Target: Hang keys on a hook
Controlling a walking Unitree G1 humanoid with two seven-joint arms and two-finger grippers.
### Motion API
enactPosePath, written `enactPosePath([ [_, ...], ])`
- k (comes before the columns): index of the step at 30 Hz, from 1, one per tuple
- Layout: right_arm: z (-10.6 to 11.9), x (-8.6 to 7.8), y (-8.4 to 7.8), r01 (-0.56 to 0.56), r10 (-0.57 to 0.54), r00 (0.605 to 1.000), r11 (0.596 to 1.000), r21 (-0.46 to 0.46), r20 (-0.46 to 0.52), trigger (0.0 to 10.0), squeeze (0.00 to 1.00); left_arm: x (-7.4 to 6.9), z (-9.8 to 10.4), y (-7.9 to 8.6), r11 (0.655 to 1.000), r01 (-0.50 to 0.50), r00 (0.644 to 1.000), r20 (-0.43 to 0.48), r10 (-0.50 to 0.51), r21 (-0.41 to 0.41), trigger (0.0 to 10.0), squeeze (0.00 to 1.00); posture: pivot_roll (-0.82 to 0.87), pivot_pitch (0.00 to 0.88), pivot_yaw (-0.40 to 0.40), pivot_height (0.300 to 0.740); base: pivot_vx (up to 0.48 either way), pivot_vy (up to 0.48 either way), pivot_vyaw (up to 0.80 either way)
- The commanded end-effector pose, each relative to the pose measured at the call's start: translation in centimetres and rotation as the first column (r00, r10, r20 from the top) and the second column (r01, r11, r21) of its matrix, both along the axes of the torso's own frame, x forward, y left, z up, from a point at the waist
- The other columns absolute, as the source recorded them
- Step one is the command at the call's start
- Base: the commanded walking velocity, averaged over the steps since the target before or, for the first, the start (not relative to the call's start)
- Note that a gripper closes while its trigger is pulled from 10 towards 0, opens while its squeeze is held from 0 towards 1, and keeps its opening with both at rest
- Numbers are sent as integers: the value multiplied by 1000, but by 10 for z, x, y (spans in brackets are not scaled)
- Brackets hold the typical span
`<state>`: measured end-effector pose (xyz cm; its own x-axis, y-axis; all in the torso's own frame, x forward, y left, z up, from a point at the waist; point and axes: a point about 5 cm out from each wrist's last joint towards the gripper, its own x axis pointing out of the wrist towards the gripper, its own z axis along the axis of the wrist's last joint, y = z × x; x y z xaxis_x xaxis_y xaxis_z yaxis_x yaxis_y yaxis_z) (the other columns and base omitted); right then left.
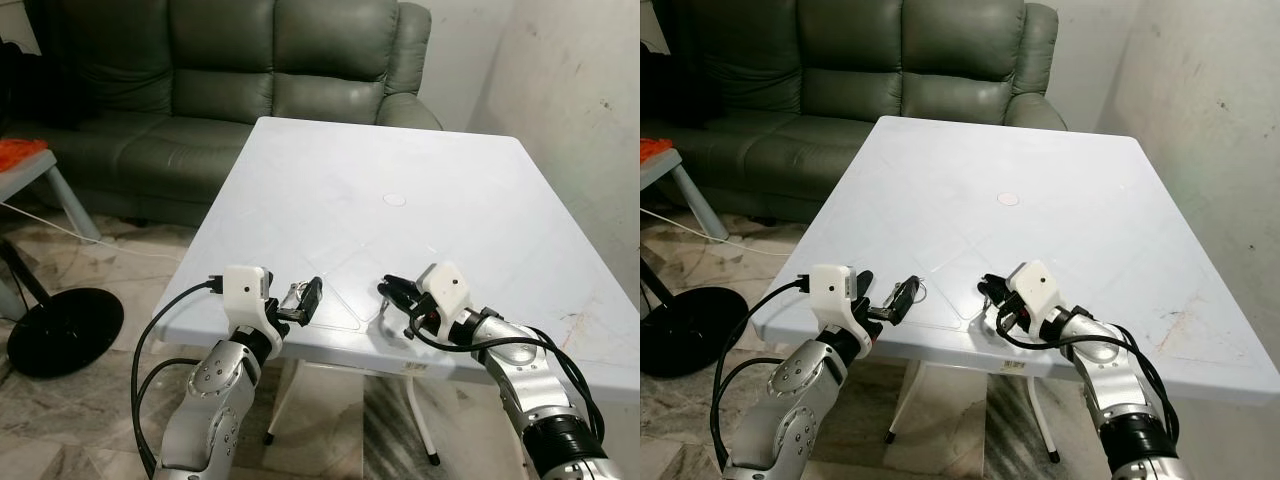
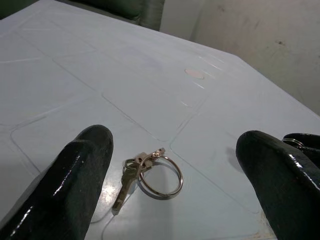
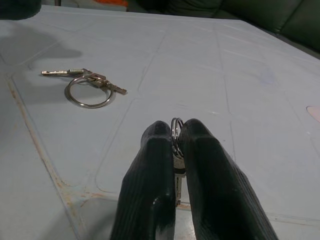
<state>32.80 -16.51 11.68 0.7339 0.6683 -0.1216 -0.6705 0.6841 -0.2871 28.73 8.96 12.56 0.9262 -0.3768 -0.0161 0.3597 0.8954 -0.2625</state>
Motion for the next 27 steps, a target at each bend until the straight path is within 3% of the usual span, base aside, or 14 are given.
enactPosePath([
  [1,-1,0,-1,5,-5,1000,1000,-2,-13,10000,0,0,1,-6,1000,2,1000,-2,-2,-25,10000,0,26,45,-56,740,0,0,0],
  [5,2,0,-2,9,-8,1000,999,33,-11,9490,0,-1,1,-6,1000,0,1000,-3,0,-29,10000,0,26,46,-56,740,0,0,0],
  [6,4,1,-3,27,-27,1000,999,35,-9,2196,0,-1,1,-6,1000,0,1000,-3,0,-30,10000,0,25,47,-56,740,0,0,0],
  [7,4,3,-4,43,-43,999,999,33,-7,2196,0,-1,1,-6,1000,0,1000,-3,0,-31,10000,0,25,47,-56,740,0,0,0],
  [8,7,3,-4,36,-36,999,998,46,1,0,0,-1,1,-7,1000,1,1000,-3,-1,-31,10000,0,24,46,-56,740,0,0,0],
  [16,11,3,-4,35,-36,999,996,76,17,0,0,-1,1,-7,1000,6,1000,-4,-6,-30,10000,0,23,49,-54,740,0,0,0],
  [17,10,3,-4,38,-39,999,997,71,16,4431,0,-1,1,-8,1000,6,1000,-4,-7,-29,10000,0,23,49,-54,740,0,0,0],
  [18,11,3,-5,35,-37,999,996,76,14,2078,0,-1,1,-8,1000,7,1000,-4,-7,-30,10000,0,23,49,-54,740,0,0,0],
  [20,11,3,-5,36,-38,999,996,81,15,2000,0,-1,1,-8,1000,8,1000,-4,-8,-29,10000,0,24,48,-54,740,0,0,0],
  [21,12,4,-5,43,-45,999,995,93,12,0,0,-1,1,-8,1000,8,1000,-4,-8,-30,10000,0,24,48,-54,740,0,0,0],
  [26,24,12,-10,131,-139,990,973,190,30,0,0,-1,1,-8,1000,8,1000,-2,-8,-29,10000,0,28,46,-55,740,0,0,0],
  [27,27,17,-14,200,-207,978,957,210,10,0,0,0,1,-7,1000,6,1000,1,-6,-26,10000,0,28,43,-55,740,0,0,0],
])
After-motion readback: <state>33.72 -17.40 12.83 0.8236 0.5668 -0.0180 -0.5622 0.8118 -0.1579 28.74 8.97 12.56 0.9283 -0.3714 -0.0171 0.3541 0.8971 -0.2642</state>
